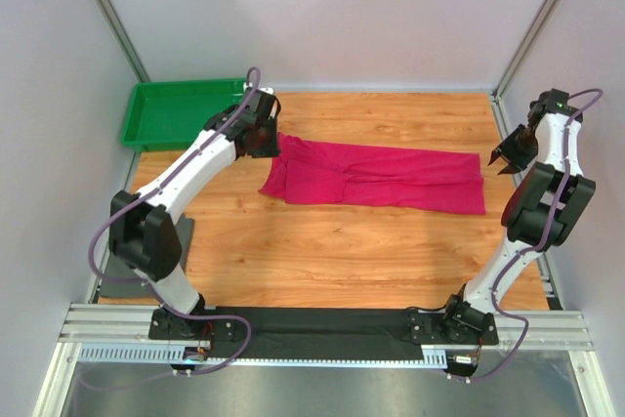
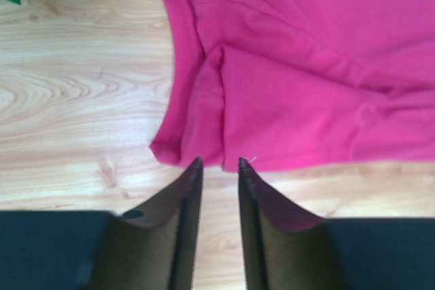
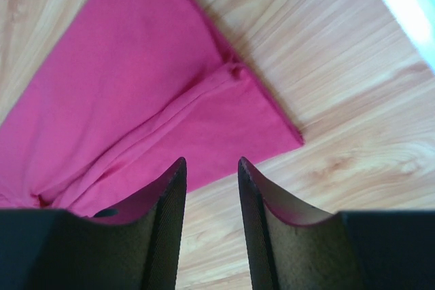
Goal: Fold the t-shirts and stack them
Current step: Fold the tshirt
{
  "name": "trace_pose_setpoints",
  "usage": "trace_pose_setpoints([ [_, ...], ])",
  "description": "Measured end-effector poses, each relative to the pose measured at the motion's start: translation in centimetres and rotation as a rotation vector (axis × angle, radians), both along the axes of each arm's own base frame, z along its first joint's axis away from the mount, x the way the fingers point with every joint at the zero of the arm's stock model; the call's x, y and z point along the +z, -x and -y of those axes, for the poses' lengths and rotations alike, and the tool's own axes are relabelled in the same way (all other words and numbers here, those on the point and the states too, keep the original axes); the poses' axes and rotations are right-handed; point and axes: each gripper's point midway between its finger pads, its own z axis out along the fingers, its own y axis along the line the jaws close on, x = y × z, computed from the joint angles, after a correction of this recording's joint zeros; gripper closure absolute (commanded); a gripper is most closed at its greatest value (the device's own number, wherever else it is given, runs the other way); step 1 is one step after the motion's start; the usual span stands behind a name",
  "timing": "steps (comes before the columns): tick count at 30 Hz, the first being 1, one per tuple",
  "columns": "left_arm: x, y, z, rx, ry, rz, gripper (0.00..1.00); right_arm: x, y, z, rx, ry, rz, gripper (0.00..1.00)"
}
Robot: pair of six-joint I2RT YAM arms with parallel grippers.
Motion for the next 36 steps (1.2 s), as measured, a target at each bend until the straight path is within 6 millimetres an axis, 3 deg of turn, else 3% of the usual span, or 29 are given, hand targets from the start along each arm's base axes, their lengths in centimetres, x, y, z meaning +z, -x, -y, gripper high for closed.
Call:
trace_pose_setpoints([
  [2, -1.0, 1.4, -0.4, -0.026, 0.003, -0.018, 0.86, -0.7, 0.8, -2.4, 0.041, -0.021, -0.011, 0.64],
  [6, -4.9, 2.9, -0.2, -0.064, 0.010, -0.109, 0.89, -3.3, 1.6, -7.4, 0.149, -0.074, -0.059, 0.71],
  [8, -6.7, 3.1, 0.1, -0.074, 0.014, -0.150, 0.92, -4.4, 2.2, -9.4, 0.189, -0.102, -0.083, 0.80],
  [10, -8.2, 2.8, 0.2, -0.075, 0.015, -0.178, 0.94, -5.1, 2.6, -10.2, 0.202, -0.117, -0.093, 0.90],
  [20, -11.8, 0.6, -0.6, -0.031, 0.029, -0.190, 1.00, -6.9, 2.9, -8.9, 0.227, -0.086, -0.124, 0.96],
  [25, -15.5, 1.2, -2.3, 0.019, -0.019, -0.272, 1.00, -8.9, 3.6, -8.1, 0.228, -0.059, -0.183, 0.95],
  [32, -15.4, 1.3, -3.0, 0.041, -0.016, -0.266, 0.98, -9.9, 5.0, -7.0, 0.204, -0.045, -0.226, 0.93],
  [36, -15.1, 3.7, -3.4, 0.044, -0.005, -0.311, 0.88, -9.8, 5.6, -6.9, 0.200, -0.037, -0.232, 0.92],
])
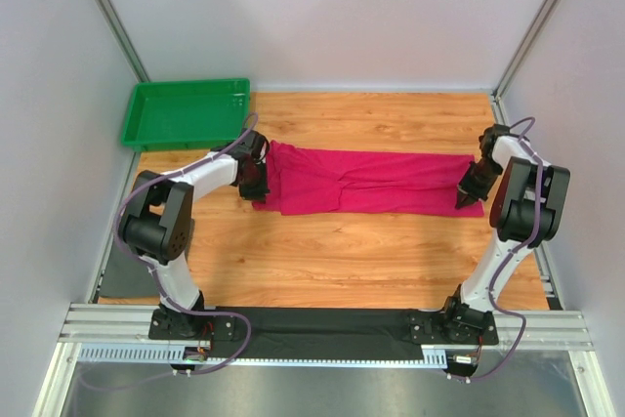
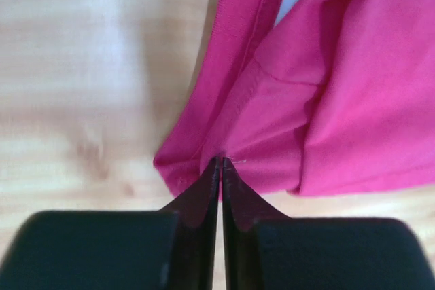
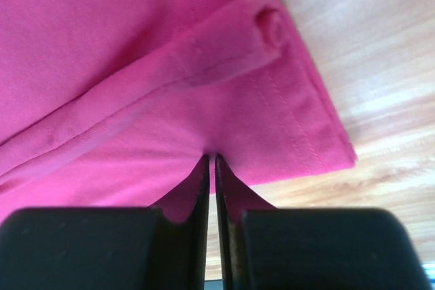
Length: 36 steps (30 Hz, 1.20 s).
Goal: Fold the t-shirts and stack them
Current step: Fold the tshirt
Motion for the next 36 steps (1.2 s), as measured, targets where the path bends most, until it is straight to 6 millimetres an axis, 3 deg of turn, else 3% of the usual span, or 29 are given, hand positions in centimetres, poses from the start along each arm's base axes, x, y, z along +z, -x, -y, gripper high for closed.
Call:
trace_pose_setpoints([
  [3, 1.5, 1.5, -0.1, -0.001, 0.017, -0.017, 0.79, 0.6, 0.1, 0.3, -0.002, 0.017, 0.006, 0.89],
  [5, 3.6, 1.7, 0.2, -0.004, 0.041, 0.015, 0.77, 1.4, -0.1, 0.4, -0.008, 0.024, 0.032, 0.87],
  [11, 9.2, 0.0, 2.0, -0.034, 0.143, 0.149, 0.72, 3.5, -2.3, 0.6, -0.038, 0.018, 0.117, 0.84],
  [14, 9.3, -0.6, 3.1, -0.056, 0.188, 0.152, 0.66, 2.6, -1.8, 0.0, -0.054, -0.014, 0.111, 0.78],
  [18, 7.9, -1.1, 4.7, -0.100, 0.248, 0.123, 0.62, 0.5, 0.3, -1.5, -0.043, -0.071, 0.068, 0.67],
  [20, 7.4, -1.2, 5.1, -0.115, 0.265, 0.115, 0.62, 0.4, 0.9, -2.5, -0.020, -0.097, 0.074, 0.63],
  [23, 6.9, -1.6, 5.5, -0.134, 0.280, 0.110, 0.61, 2.8, 0.0, -5.6, 0.065, -0.130, 0.177, 0.56],
  [25, 6.4, -2.0, 5.5, -0.133, 0.285, 0.100, 0.61, 5.2, -1.5, -8.7, 0.141, -0.156, 0.293, 0.52],
  [27, 5.8, -2.6, 5.3, -0.125, 0.286, 0.093, 0.61, 7.9, -3.0, -13.2, 0.232, -0.212, 0.434, 0.48],
  [29, 5.1, -2.9, 5.1, -0.117, 0.282, 0.083, 0.62, 9.4, -3.9, -16.5, 0.274, -0.272, 0.523, 0.47],
  [30, 4.6, -3.0, 5.0, -0.114, 0.279, 0.076, 0.62, 9.8, -3.8, -19.1, 0.319, -0.316, 0.547, 0.47],
  [32, 4.1, -3.1, 4.8, -0.117, 0.279, 0.067, 0.62, 9.5, -3.8, -22.2, 0.352, -0.374, 0.556, 0.48],
  [36, 3.2, -3.9, 4.9, -0.139, 0.289, 0.067, 0.62, 7.1, -4.2, -25.8, 0.383, -0.448, 0.513, 0.48],
])
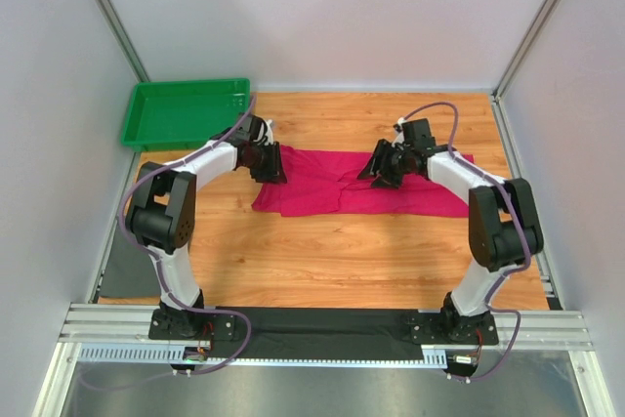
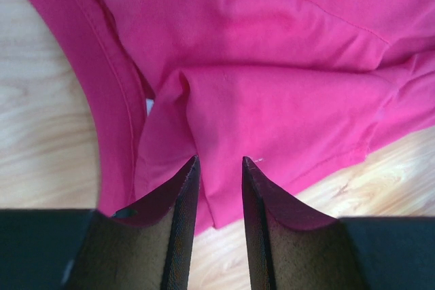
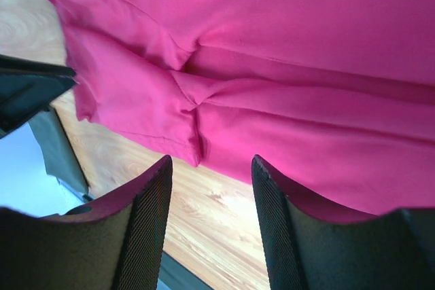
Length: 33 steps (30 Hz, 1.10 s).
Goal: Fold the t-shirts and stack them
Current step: Fold the tshirt
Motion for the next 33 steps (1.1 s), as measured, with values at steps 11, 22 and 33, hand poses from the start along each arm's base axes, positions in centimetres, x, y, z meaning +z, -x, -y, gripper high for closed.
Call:
trace_pose_setpoints([
  [11, -0.9, -1.3, 0.4, -0.007, 0.000, -0.012, 0.62, -5.2, 1.4, -5.5, 0.089, -0.083, -0.179, 0.55],
  [22, -1.8, -1.0, -0.5, 0.017, -0.053, -0.035, 0.61, -5.2, 0.8, -6.3, 0.082, -0.124, -0.186, 0.62],
  [33, -1.9, -1.0, -0.9, 0.025, -0.070, -0.034, 0.65, -5.5, 0.8, -7.0, 0.070, -0.149, -0.211, 0.76],
])
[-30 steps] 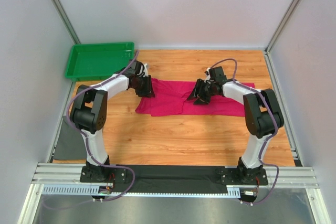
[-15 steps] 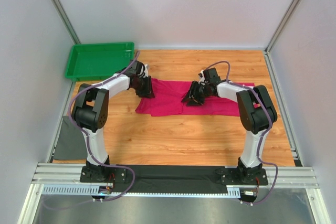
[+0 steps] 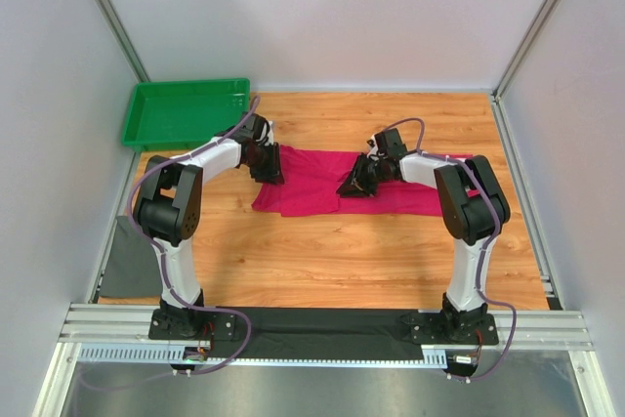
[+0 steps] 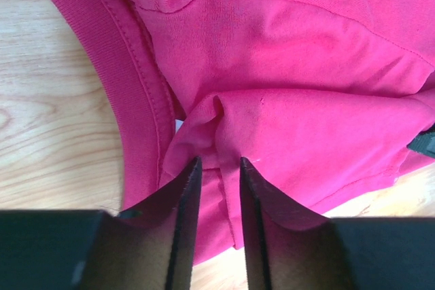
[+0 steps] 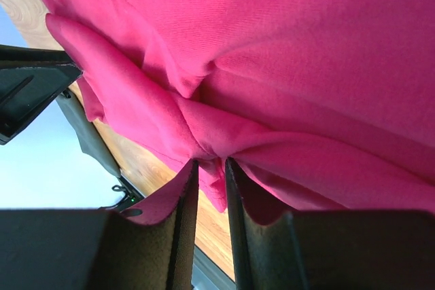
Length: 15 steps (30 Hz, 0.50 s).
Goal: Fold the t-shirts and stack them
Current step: Fold the tshirt
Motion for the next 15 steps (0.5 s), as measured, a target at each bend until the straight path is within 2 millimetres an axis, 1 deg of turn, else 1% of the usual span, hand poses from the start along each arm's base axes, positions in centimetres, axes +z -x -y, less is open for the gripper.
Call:
trace_pose_setpoints([
  [2, -0.1, 0.0, 0.1, -0.001, 0.004, -0.004, 0.68, -0.1, 0.0, 0.0, -0.004, -0.001, -0.009, 0.76],
  [3, 0.0, -0.1, 0.2, -0.001, 0.007, -0.004, 0.72, -0.2, 0.0, -0.1, -0.005, -0.003, -0.011, 0.76],
  [5, -0.1, -0.4, 0.4, -0.003, 0.012, -0.004, 0.76, -0.2, 0.0, -0.2, -0.006, -0.009, -0.014, 0.77],
  [6, -0.1, -0.5, 0.4, -0.004, 0.015, -0.004, 0.82, -0.2, 0.0, -0.2, -0.006, -0.011, -0.014, 0.79],
  [7, 0.0, -0.6, 0.5, -0.004, 0.017, -0.003, 0.84, -0.2, -0.1, -0.3, -0.008, -0.015, -0.016, 0.86],
  [8, 0.0, -0.7, 0.5, -0.004, 0.020, -0.002, 0.87, -0.2, -0.1, -0.3, -0.009, -0.018, -0.017, 0.89],
  [9, 0.0, -0.7, 0.5, -0.003, 0.023, -0.003, 0.93, -0.2, -0.1, -0.4, -0.011, -0.021, -0.020, 0.93],
  [10, 0.1, -0.8, 0.4, 0.000, 0.025, -0.002, 0.96, -0.1, -0.1, -0.4, -0.013, -0.024, -0.022, 0.99],
  [11, 0.2, -0.9, 0.4, 0.002, 0.027, -0.002, 1.00, -0.1, -0.2, -0.4, -0.016, -0.027, -0.022, 1.00],
  [15, 0.6, -1.4, 0.1, 0.014, 0.038, 0.006, 1.00, 0.5, -0.7, -0.6, -0.026, -0.035, -0.016, 1.00],
])
